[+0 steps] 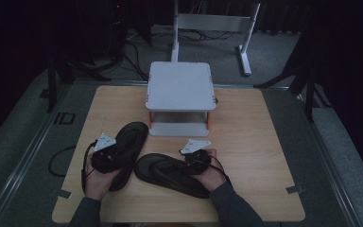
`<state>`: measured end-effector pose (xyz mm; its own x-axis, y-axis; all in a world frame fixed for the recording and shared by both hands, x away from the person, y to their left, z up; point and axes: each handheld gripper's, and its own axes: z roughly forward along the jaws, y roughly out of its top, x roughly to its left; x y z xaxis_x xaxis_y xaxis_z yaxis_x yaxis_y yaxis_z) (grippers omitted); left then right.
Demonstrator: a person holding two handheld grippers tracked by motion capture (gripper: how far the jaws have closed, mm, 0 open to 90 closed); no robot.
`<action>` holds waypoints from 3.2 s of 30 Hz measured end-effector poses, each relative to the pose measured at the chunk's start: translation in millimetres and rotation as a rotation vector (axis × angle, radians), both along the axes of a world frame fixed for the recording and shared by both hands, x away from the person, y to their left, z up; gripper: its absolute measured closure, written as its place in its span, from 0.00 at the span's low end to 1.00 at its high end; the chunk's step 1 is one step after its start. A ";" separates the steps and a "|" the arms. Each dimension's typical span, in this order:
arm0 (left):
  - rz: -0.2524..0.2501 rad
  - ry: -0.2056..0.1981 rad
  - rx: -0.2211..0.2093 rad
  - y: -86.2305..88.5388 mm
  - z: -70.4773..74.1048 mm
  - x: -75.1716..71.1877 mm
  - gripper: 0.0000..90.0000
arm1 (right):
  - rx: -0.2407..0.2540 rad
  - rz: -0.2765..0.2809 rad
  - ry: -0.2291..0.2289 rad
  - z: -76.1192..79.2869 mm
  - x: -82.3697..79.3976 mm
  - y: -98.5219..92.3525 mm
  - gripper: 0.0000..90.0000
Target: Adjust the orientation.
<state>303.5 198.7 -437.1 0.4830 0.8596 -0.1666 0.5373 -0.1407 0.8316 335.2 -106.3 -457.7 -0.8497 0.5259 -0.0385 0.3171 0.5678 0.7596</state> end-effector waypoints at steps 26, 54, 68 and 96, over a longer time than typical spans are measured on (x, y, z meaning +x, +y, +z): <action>0.022 0.120 0.037 -3.2 -36.4 19.6 0.54 | -0.063 -0.078 -0.020 -2.3 1.4 -8.1 0.76; 0.074 0.110 0.066 -7.7 -43.1 23.6 0.66 | 0.077 -0.339 0.007 -3.5 18.1 -53.6 0.79; 0.043 0.123 0.116 -18.6 -41.3 18.8 0.90 | 0.127 -0.290 0.059 1.8 11.5 -51.7 0.54; -0.062 0.112 0.116 -42.3 -37.0 -9.1 0.87 | -0.073 -0.224 0.035 -21.7 -38.9 -78.0 0.58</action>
